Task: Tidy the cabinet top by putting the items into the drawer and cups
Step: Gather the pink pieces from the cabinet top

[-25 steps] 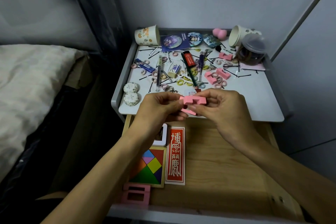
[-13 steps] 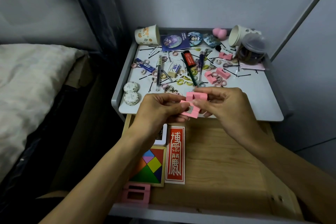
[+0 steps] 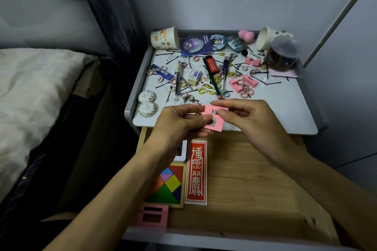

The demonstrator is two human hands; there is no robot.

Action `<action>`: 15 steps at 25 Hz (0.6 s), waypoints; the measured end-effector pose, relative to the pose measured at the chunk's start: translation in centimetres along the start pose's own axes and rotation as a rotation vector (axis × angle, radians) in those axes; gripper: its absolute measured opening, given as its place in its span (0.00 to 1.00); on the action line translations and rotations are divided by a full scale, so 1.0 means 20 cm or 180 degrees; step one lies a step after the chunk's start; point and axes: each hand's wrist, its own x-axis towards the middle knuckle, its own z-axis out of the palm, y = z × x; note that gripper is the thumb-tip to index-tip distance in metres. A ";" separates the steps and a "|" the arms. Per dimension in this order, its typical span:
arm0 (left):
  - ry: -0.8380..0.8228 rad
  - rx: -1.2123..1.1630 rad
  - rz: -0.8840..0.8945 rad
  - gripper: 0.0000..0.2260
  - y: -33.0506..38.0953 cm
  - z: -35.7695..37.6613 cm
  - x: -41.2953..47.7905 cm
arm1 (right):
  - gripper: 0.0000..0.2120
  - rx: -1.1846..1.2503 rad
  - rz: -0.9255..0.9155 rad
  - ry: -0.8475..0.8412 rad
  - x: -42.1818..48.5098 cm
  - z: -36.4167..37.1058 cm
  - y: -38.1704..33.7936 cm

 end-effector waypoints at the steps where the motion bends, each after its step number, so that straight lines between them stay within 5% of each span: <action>1: -0.0017 0.0021 0.0011 0.12 0.00 0.00 0.00 | 0.12 -0.0052 -0.0035 0.0007 0.00 0.00 0.00; 7: -0.0042 0.0083 0.0088 0.08 0.00 -0.01 0.00 | 0.13 -0.1021 -0.0514 0.0233 -0.03 0.02 -0.04; 15: 0.0081 0.0167 0.0061 0.06 -0.02 -0.03 0.01 | 0.30 -0.1969 -0.1106 -0.0093 -0.04 0.03 -0.02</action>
